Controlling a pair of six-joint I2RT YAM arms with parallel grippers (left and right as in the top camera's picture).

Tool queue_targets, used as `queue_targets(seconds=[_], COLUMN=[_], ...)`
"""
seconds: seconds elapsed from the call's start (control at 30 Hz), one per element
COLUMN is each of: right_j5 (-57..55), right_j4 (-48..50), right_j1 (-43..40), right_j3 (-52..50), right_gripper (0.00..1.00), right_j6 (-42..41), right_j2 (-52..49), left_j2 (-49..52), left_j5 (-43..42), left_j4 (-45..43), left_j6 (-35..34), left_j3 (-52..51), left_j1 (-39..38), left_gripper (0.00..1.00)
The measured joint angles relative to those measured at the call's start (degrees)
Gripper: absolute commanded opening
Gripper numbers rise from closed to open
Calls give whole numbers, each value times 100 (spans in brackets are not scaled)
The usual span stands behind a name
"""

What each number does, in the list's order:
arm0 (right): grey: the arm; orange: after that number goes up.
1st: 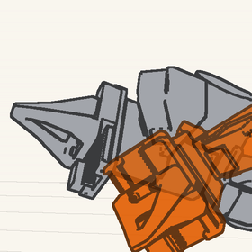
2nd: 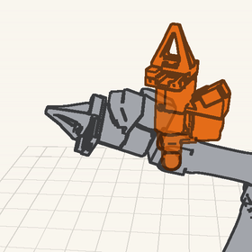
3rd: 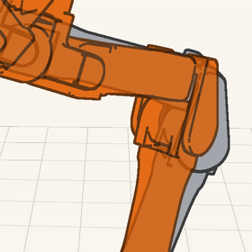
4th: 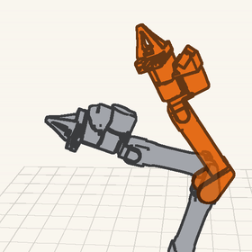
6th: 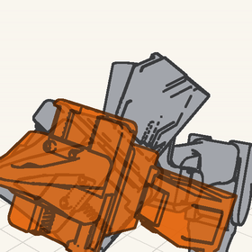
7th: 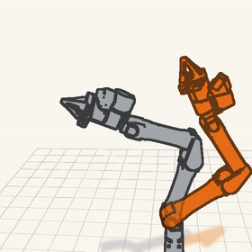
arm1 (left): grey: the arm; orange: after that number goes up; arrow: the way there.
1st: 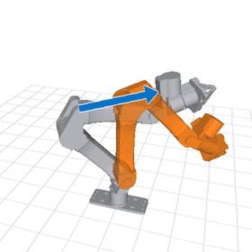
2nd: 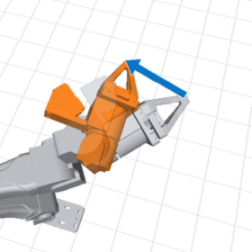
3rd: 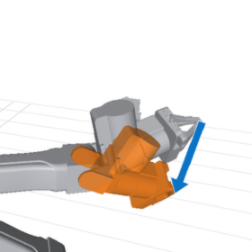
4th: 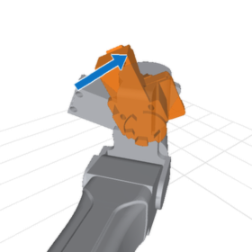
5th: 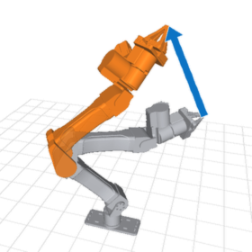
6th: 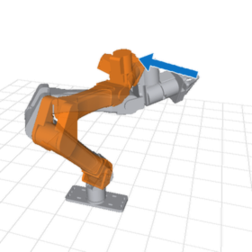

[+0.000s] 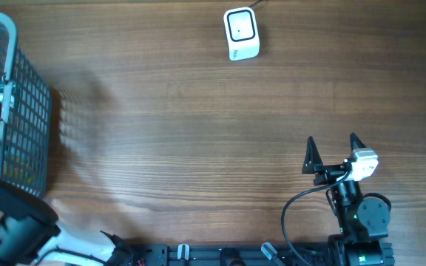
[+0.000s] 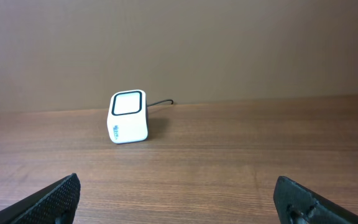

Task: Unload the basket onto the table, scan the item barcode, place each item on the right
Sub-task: 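Reach the left gripper into the basket and grasp the Kleenex tissue pack, then carry the tissue pack with the left gripper and set it on the table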

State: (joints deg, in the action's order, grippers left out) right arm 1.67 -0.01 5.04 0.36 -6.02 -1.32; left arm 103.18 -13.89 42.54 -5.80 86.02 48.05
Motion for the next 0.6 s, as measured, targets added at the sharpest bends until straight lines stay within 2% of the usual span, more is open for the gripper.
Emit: queue_targets(seconds=[0.33, 0.6], right_j5=[-2, -2], right_j4=[0, 0], right_j1=[0, 0], right_j3=[0, 0], right_gripper=[100, 100], right_j6=[0, 0], right_j2=[0, 0], left_j2=[-1537, -2288], left_j5=[-575, -610], left_j4=[-538, -656], left_j6=[-431, -616], left_j3=[540, 544], left_j1=[-61, -1097], left_gripper=[52, 51])
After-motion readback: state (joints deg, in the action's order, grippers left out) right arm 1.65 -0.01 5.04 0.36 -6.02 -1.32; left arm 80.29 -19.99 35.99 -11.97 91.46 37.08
